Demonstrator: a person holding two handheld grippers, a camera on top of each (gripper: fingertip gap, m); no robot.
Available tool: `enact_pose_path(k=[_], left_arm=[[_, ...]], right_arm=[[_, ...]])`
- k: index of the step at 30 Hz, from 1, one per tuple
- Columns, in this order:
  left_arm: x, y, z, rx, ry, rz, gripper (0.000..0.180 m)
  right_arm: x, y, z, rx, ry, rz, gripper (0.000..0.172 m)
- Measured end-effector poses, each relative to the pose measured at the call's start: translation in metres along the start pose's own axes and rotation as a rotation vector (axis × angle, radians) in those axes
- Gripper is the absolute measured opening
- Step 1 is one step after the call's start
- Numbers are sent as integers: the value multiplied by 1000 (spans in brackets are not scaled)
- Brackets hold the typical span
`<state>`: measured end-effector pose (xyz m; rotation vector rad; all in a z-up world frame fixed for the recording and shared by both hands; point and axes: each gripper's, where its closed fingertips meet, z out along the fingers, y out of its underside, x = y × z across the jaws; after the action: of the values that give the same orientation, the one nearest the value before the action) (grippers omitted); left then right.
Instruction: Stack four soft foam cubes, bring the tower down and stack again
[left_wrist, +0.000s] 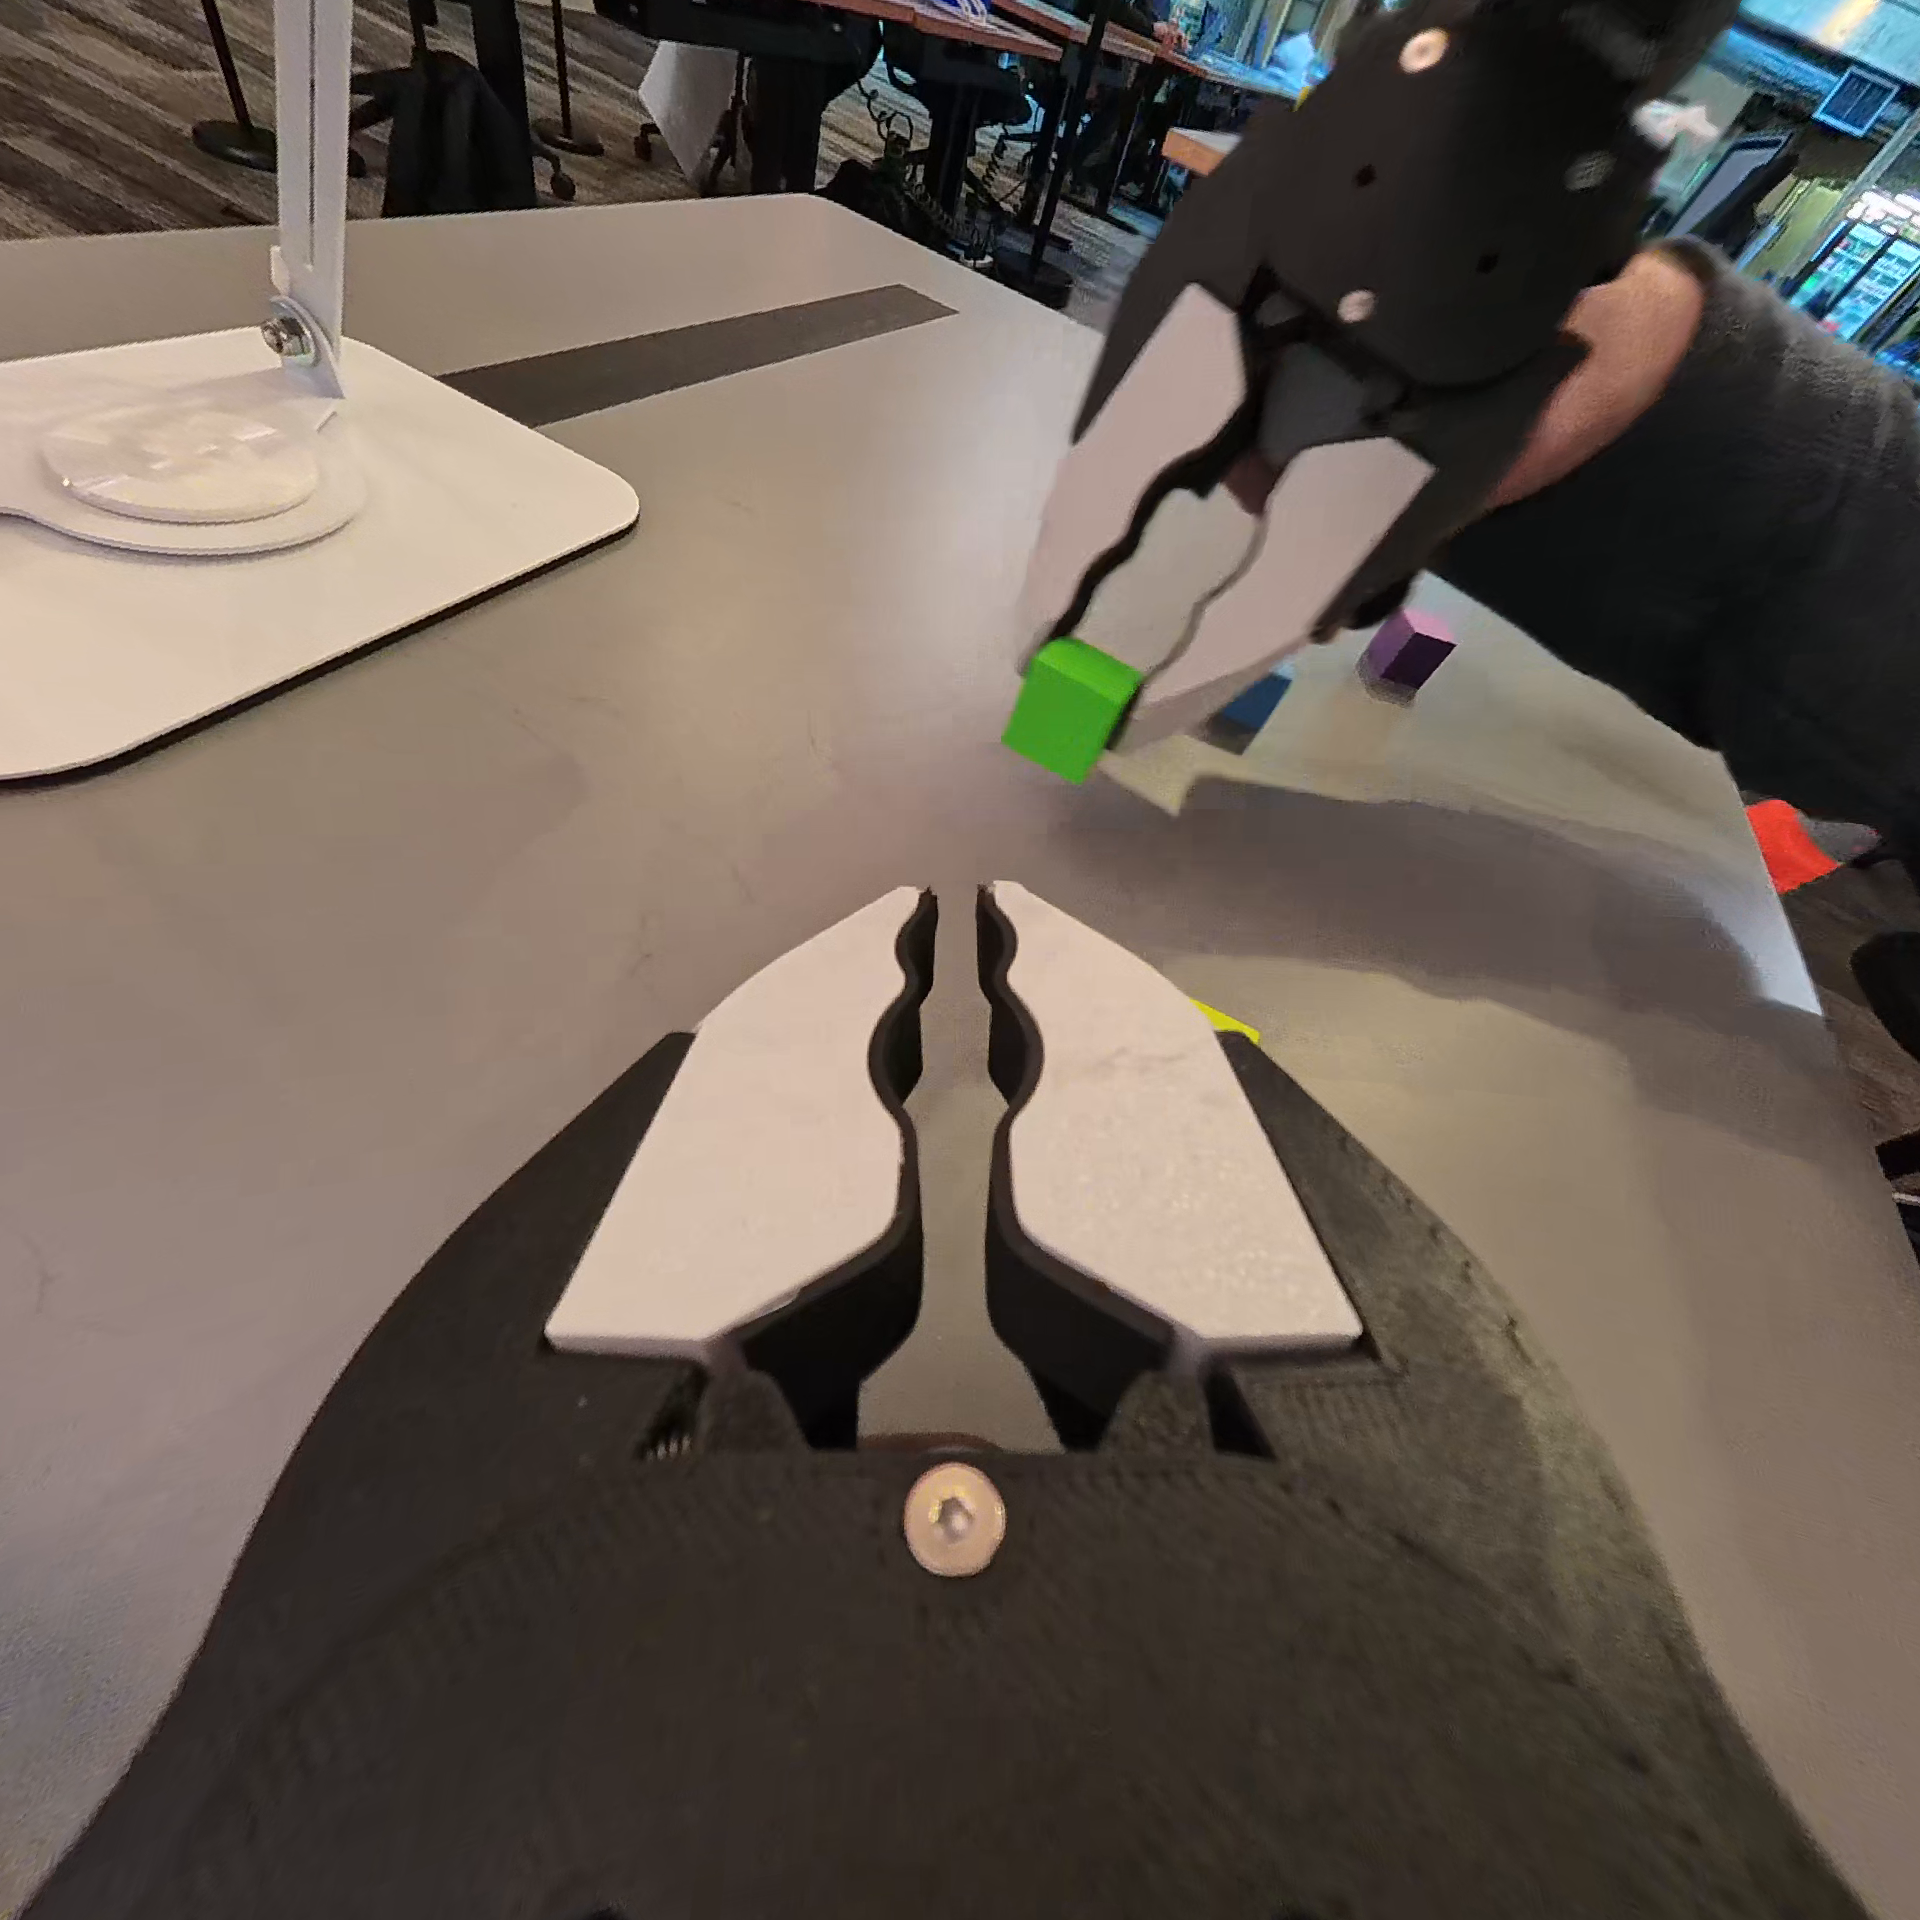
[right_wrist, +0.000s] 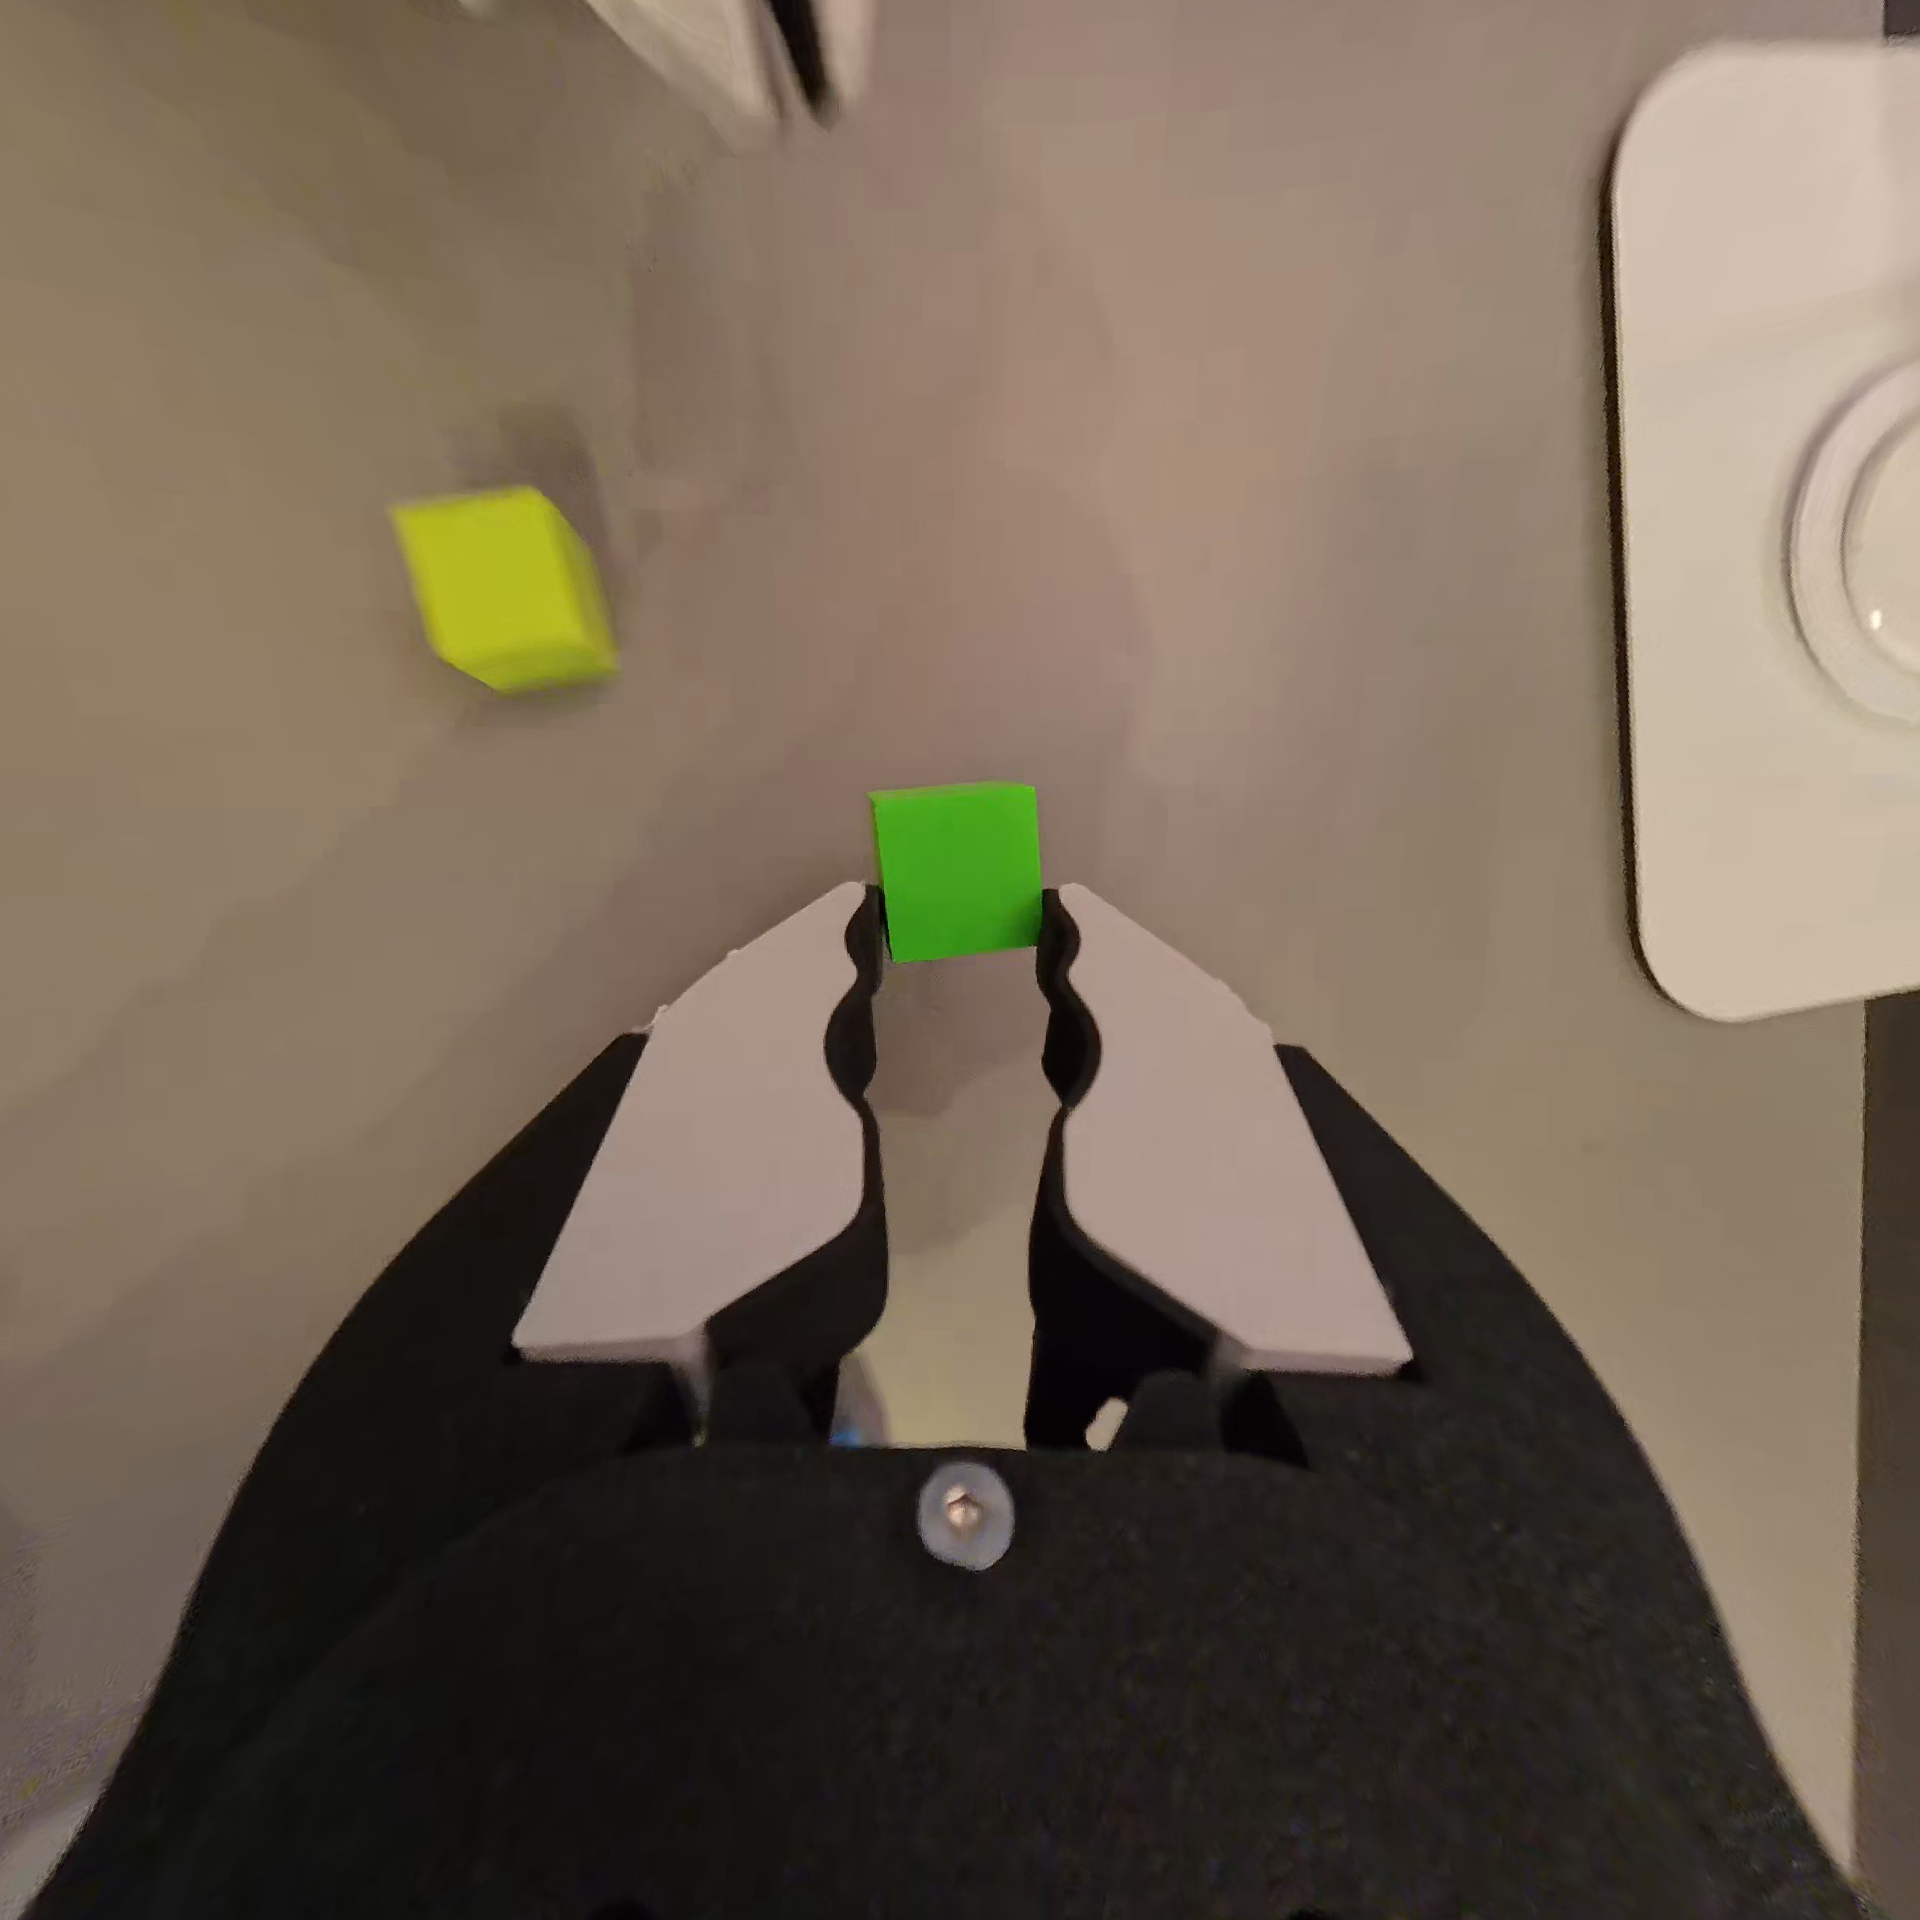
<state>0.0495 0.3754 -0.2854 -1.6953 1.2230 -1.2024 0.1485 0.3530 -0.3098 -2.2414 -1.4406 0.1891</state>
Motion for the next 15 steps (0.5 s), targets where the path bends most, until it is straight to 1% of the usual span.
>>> enact_pose_path(k=[3,5,8,11,15], left_arm=[[0,-1,-1,7,1,-6,7],[-1,-1,-1,12,2,-11,7],[-1,-1,-1,11,4,-14,7],[-1,-1,-1,10,3,-17,7],[-3,1,0,-7,-2,-26,8]], right_arm=[[-31,-29,-6,62,-36,14,28],[-48,-38,-3,62,-51,5,28],[-65,-44,7,38,-63,-4,28],[-71,-42,18,-24,-39,-40,28],[-76,-46,21,-44,-39,-64,28]])
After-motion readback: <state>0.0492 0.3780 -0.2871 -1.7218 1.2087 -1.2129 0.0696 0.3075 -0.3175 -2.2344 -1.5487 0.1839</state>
